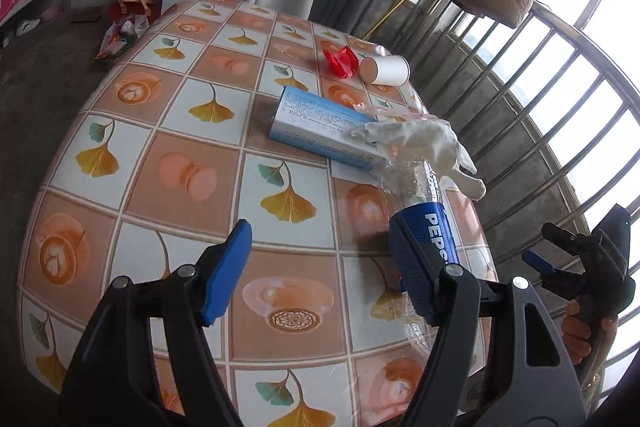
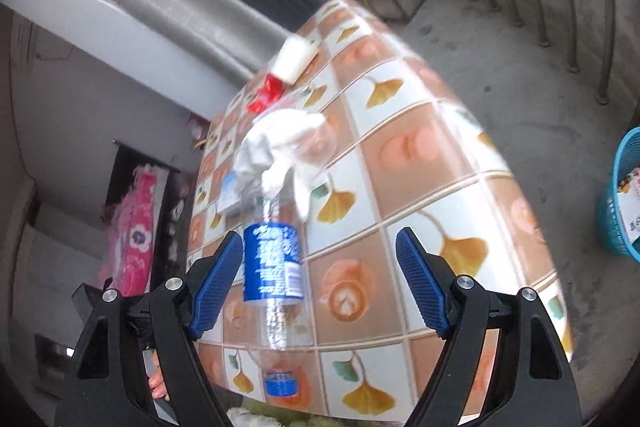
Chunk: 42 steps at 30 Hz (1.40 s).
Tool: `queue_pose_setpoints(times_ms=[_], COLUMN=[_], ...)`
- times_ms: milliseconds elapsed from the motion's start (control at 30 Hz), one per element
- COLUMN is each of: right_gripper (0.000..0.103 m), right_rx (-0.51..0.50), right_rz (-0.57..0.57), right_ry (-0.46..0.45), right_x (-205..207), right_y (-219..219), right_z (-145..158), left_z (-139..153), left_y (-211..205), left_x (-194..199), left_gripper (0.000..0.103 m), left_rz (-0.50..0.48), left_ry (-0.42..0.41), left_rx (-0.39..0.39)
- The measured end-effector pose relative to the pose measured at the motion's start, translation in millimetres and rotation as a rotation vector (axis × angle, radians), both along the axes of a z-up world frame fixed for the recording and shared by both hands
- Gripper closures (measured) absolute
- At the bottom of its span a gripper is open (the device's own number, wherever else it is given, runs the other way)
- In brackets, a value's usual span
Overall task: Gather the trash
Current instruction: 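Move both grippers back over the table toward the Pepsi bottle, then lower left gripper to clear printed packet while right gripper hovers at Pepsi bottle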
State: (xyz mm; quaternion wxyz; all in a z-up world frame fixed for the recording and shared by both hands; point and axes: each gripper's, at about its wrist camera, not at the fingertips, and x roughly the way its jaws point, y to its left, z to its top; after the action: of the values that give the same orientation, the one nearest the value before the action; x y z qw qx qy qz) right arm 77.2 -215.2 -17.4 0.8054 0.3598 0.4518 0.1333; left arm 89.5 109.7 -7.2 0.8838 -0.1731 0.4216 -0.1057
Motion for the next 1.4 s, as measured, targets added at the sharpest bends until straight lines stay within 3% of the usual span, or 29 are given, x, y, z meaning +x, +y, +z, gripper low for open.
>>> queue_pose_setpoints(times_ms=[200,1067,1233,1400], right_gripper=[0.026,0.026,0.026,0.026], right_rx=[0.019,0.017,0.011,0.014], right_rz=[0.064,0.056,0.062,0.047], right_ry=[0.036,0.171,0.172,0.149], right_x=[10.4,49.3,56.2,57.2], right_y=[32.5,36.8,36.8,33.2], right_z=[-4.6,-33.6,-35.9,-30.4], left_z=[-11.0,-45.0,-30.6,9.0], left_y=[-10.8,0.6,8.1,11.1], left_x=[7.6,25.8,31.9,46.8], left_gripper=[0.036,0.036,0.036,0.036], left_rz=[-0.030,-0.061,-0.072,-0.108], left_ry=[0.008,0.019,-0.010,-0.100], left_rx=[0.042,0.078,0.065,0.033])
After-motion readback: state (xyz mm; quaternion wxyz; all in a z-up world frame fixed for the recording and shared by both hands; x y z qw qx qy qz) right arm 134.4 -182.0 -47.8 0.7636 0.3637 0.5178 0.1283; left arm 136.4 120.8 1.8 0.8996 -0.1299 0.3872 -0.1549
